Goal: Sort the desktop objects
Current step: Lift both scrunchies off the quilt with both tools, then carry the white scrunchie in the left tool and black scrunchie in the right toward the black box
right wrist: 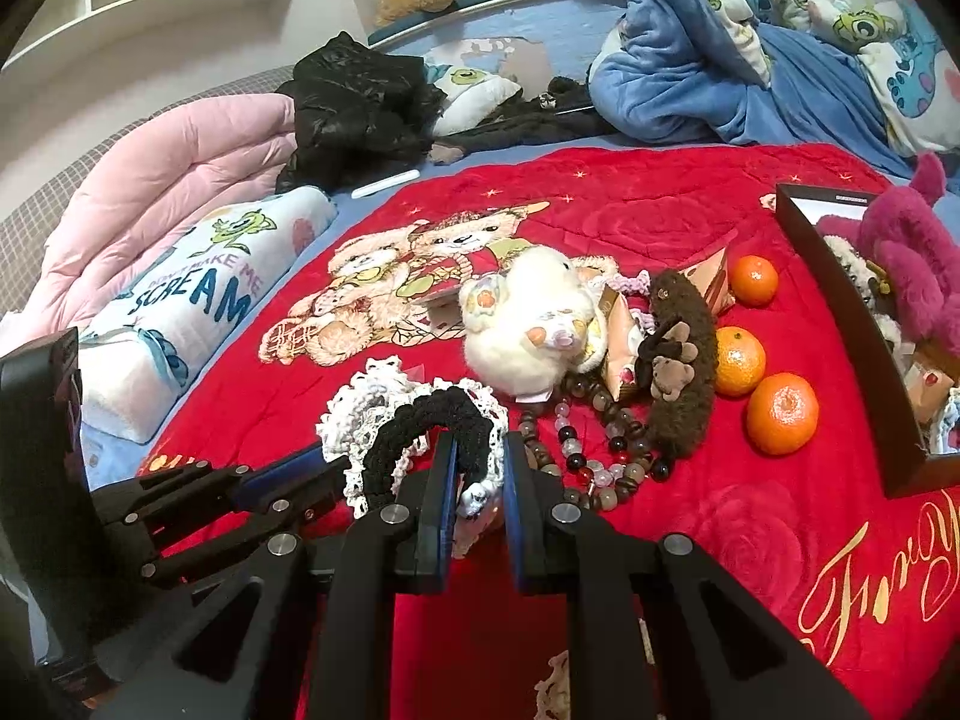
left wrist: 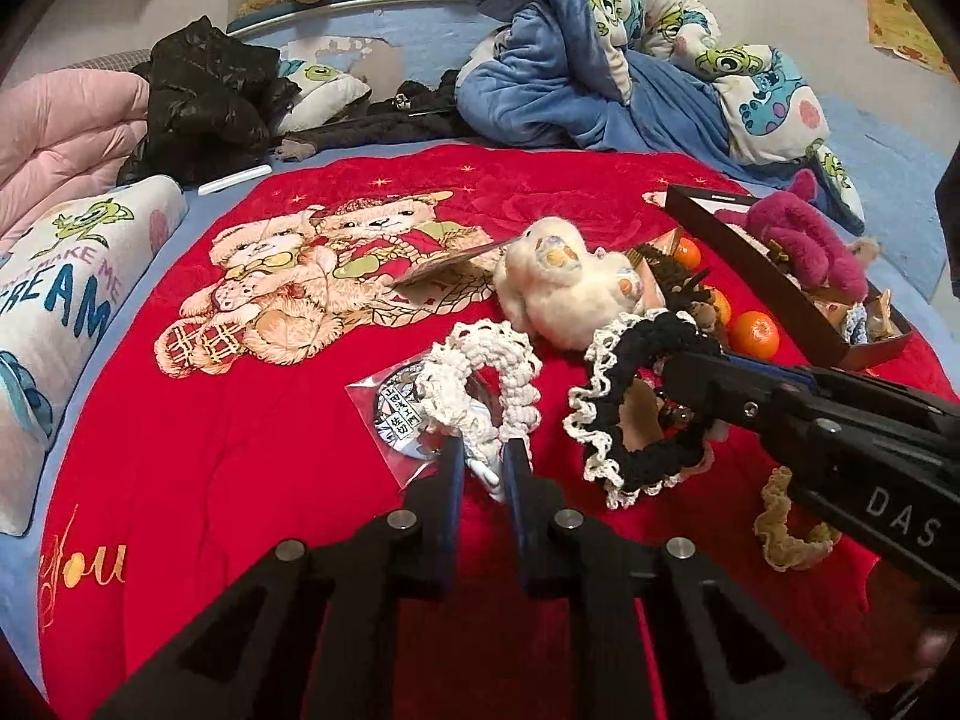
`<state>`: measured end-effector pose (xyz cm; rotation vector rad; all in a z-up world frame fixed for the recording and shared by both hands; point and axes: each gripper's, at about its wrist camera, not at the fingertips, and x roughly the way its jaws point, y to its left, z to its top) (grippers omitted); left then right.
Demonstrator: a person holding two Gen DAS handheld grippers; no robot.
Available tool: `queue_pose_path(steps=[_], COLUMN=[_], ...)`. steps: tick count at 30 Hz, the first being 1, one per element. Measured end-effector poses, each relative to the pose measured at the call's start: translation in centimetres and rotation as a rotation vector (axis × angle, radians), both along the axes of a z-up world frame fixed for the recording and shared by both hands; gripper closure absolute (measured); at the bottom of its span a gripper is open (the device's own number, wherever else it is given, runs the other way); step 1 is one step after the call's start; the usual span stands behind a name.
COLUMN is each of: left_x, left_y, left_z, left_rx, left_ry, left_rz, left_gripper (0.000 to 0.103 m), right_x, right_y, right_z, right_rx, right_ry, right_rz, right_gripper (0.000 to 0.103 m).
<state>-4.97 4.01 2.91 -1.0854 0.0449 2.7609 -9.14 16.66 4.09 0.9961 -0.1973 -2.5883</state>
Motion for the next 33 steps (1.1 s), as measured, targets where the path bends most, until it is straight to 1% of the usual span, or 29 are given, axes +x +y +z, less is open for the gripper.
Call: queue_pose_path(steps=[18, 33], left_x=[1.1, 2.3], left_y=[1.2, 3.1], left_z=[1.9, 3.3], left_rx=[0.012, 0.01], left_ry=[0.044, 0.068], left_rz=[-0.003, -0.029], left_gripper=[0.09, 0.09], right_x=[1.1, 2.4], right_y=[1.1, 5.2], right_z=[1.6, 2.8], right_rx=[-0.013, -0.074], right_ry=[0.049, 0.065], right_rz=[-0.016, -0.072], right_gripper=[0.089, 0.089])
